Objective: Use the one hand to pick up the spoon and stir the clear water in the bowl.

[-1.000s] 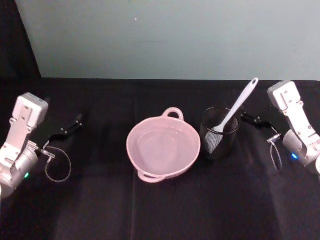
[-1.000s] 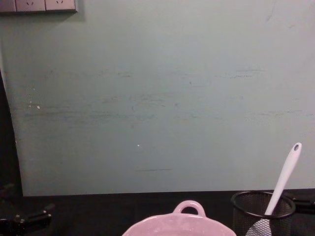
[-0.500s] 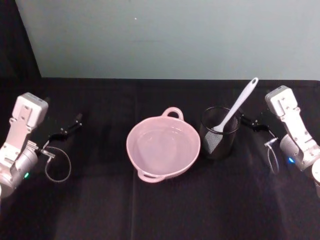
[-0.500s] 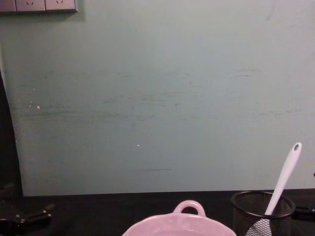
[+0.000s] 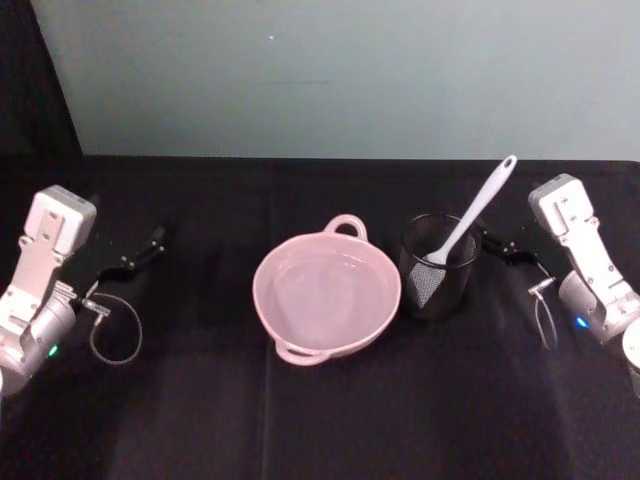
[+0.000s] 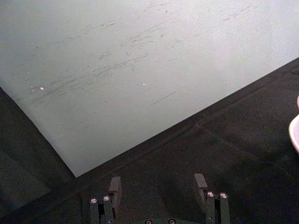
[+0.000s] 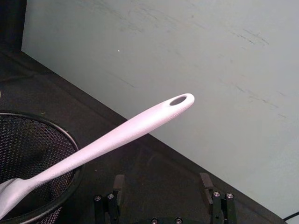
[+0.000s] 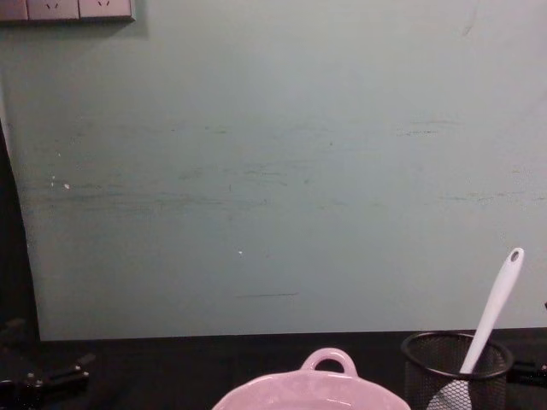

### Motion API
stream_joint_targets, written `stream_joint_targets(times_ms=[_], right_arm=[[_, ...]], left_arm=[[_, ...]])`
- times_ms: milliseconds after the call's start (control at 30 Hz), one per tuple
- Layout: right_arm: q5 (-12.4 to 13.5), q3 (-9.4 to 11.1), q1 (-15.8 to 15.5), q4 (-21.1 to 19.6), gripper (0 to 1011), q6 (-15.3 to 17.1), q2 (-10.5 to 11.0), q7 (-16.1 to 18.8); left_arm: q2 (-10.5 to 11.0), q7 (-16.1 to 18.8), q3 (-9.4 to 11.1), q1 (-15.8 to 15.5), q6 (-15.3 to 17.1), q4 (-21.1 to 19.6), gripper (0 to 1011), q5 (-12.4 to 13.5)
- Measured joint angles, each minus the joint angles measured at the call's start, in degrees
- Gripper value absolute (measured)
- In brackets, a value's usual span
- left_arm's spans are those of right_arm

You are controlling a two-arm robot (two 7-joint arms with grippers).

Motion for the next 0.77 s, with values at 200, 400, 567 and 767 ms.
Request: stream_joint_targets(times_ms=[200,400,567,767], right_arm=[[0.13,-0.03,0.03,0.0,1003,0.02,0.02,0.08],[0.19,-0.07,0.06,0.0,1003,0.06,0.05,0.09],[0.22,-0.08,0.08,0.0,1002,0.09,0.06,0.11],[0.26,-0.08,0.08,0.0,1003,0.09,0.07,0.12]], left_arm=[[0.0,0.0,0.0,0.0,0.0,0.0,1011,0.0],[0.0,0.0,0.0,0.0,0.0,0.0,1011,0.0],[0.0,0.0,0.0,0.0,0.0,0.0,1011,0.0],[0.0,0.0,0.0,0.0,0.0,0.0,1011,0.0]])
